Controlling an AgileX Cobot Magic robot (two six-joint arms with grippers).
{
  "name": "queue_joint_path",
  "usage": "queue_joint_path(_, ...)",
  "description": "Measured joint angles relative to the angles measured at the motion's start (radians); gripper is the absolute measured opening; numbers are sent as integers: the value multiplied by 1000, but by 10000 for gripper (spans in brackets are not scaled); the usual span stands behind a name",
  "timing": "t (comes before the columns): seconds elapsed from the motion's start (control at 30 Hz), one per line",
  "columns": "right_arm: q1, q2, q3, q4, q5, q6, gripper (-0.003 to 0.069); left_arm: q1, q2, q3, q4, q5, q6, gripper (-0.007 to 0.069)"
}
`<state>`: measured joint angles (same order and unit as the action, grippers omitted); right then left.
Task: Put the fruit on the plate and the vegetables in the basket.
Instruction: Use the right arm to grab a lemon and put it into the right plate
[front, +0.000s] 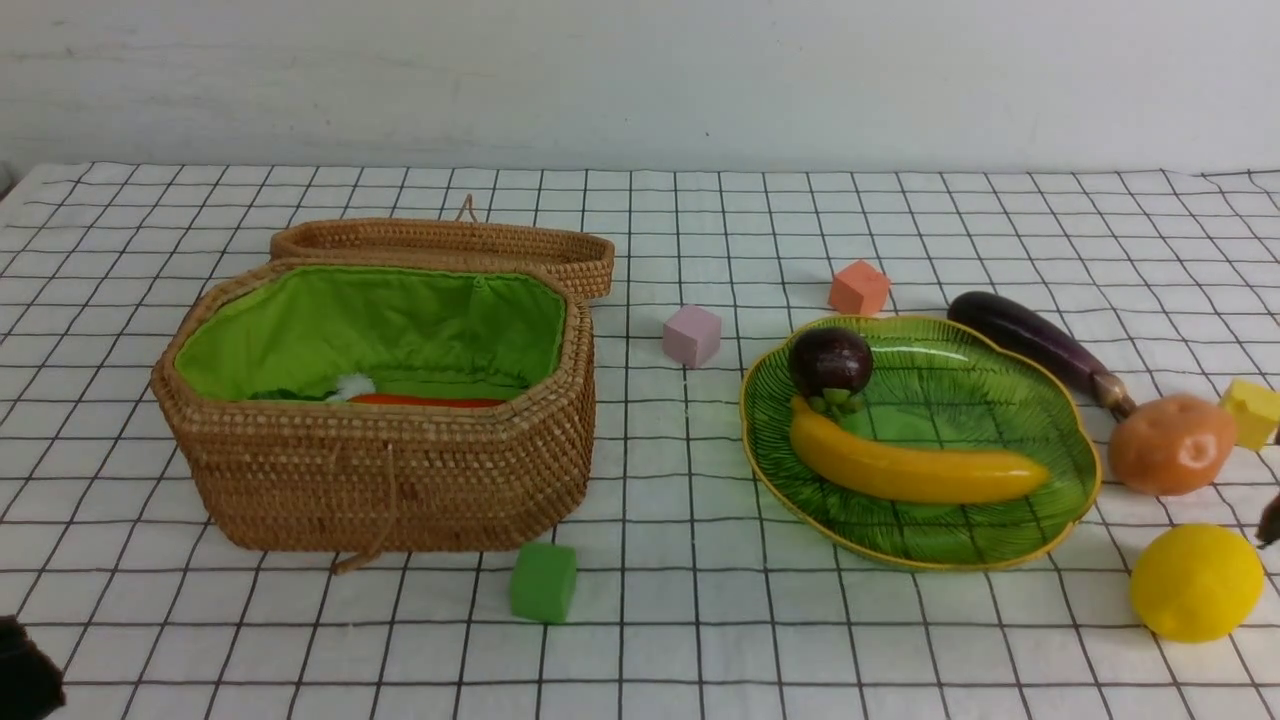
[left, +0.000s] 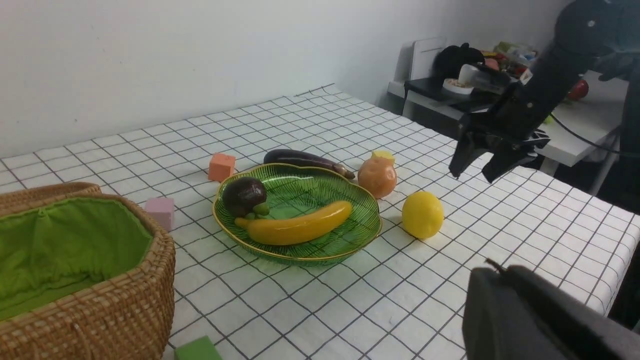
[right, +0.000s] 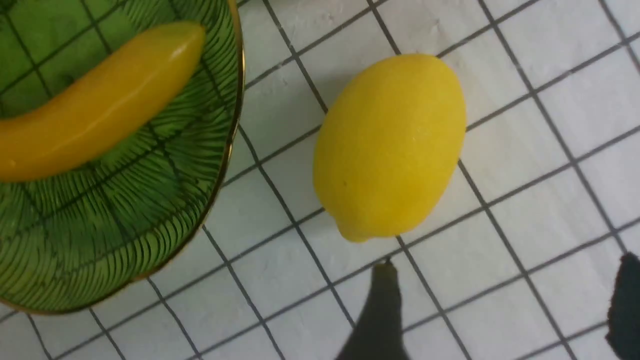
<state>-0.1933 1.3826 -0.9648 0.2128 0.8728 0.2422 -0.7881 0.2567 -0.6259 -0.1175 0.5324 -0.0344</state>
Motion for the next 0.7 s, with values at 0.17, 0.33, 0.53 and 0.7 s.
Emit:
queue_joint_path(0.17,0,171,-44,68,-57,-45,671,0,68,0,-48,0,0,-13)
queue_joint_path(0.33,0,292,-79,62,-109,-47,648,0,153,0,-69,-2,8,-13)
queue_joint_path(0.53,0,364,-99,79,-153,-47,646,0,209,1,-78,-3,66,-13)
queue_joint_path(0.7,0,395,-109,89,-153,-84,640,0,211,1,-87,-22,103,-13)
